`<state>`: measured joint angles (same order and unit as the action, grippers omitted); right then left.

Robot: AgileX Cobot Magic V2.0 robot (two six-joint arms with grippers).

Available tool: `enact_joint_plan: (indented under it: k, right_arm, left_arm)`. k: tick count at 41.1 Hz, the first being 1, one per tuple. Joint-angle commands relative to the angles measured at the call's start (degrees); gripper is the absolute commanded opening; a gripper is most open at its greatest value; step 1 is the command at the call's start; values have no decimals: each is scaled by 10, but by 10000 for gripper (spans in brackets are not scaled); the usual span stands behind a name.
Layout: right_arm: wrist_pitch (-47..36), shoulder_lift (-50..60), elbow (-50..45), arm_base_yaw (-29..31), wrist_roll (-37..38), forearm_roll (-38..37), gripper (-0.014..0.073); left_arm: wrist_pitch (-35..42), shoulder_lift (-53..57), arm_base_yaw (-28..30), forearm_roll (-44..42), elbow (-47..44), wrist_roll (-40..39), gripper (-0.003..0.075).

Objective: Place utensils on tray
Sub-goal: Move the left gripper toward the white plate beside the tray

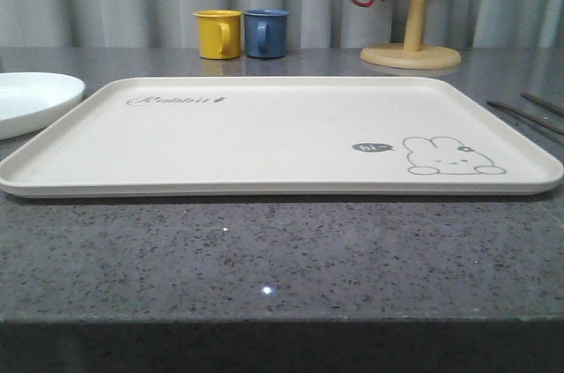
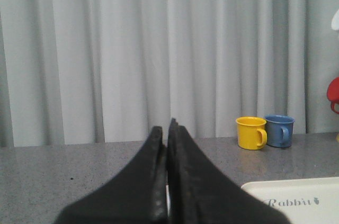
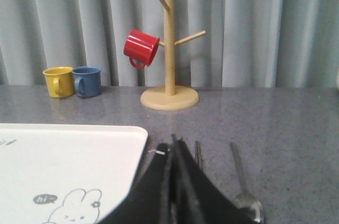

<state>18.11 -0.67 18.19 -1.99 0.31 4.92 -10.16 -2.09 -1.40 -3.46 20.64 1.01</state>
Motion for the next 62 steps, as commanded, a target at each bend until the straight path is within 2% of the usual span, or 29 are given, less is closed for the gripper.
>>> enact_joint_plan:
  k: [1,6,10,30,33,36,38,42,44,48,62]
  right_arm:
    - [12,-47,81,0,-3,2,-68]
    - [85,-120,161,0,-3,2,-68]
    - [132,-171,200,0,-3,2,-68]
    - [156,-312,206,0,-3,2,-64]
    - [156,-320,206,0,-3,2,-23]
    - [156,-325,206,0,-3,2,83]
    - [156,-326,206,0,-3,2,184]
    - [156,-326,206,0,-3,2,369]
    - [156,-326,206,0,-3,2,410]
    - [156,-326,206,0,-3,2,416]
    - [155,-326,206,0,-3,2,415]
  left_arm:
    - [-36,-49,-4,1,93,0,-18]
    - [-162,-125,-4,-2,192,1,-18]
    - [-222,-171,-4,-2,231,1,-18]
    - [-240,-261,-4,2,209,1,-17]
    - [-239,-263,-4,0,209,1,-8]
    - [-239,-264,-4,-3,209,1,47]
    - [-239,-265,-4,-7,209,1,114]
    - [-239,-267,-4,-20,209,1,305]
    - [-242,-270,-4,-27,209,1,384]
    - [-255,-284,-4,-35,209,1,456]
    - [-336,-461,-3,-45,281,1,452]
